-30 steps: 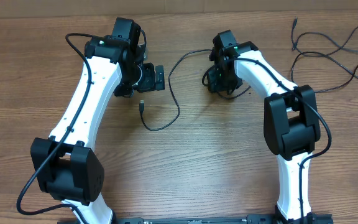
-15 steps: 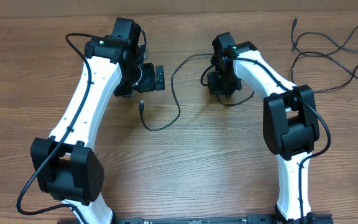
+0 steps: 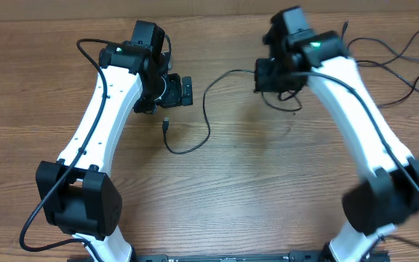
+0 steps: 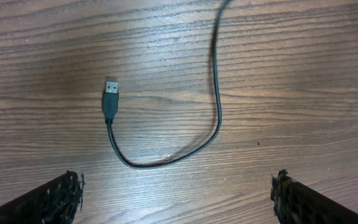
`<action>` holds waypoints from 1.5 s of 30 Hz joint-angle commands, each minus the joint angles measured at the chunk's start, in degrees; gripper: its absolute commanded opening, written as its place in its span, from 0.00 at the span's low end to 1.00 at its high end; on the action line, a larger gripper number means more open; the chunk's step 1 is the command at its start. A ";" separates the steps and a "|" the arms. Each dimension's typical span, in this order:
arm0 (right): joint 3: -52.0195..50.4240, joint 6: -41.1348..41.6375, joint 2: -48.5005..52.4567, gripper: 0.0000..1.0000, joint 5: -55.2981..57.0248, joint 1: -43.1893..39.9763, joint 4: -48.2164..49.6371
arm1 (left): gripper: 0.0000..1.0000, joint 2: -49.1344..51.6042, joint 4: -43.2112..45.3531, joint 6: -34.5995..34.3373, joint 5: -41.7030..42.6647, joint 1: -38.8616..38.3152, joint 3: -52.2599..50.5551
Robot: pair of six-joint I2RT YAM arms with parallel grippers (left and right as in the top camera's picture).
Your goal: Untangle cables
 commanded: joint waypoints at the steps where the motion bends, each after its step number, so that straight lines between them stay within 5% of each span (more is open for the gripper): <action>1: 1.01 4.66 -5.27 0.04 8.15 0.15 -1.86 | 1.00 -1.53 0.07 -0.79 0.68 -0.15 0.68; 11: 1.01 14.16 -18.36 0.04 28.00 -0.61 -6.43 | 0.99 -1.53 0.04 -0.79 0.68 -0.15 0.68; 20: 0.96 13.99 -21.09 0.04 24.98 -1.81 -7.19 | 1.00 -1.53 0.26 -0.79 0.68 -0.15 0.68; 37: 0.87 10.32 -2.38 0.04 1.81 -1.53 -8.17 | 1.00 -1.53 0.42 -0.79 0.66 -0.15 0.68; 45: 0.87 10.32 6.14 0.04 1.07 0.68 -7.45 | 1.00 -1.53 0.50 -0.79 0.68 -0.15 0.68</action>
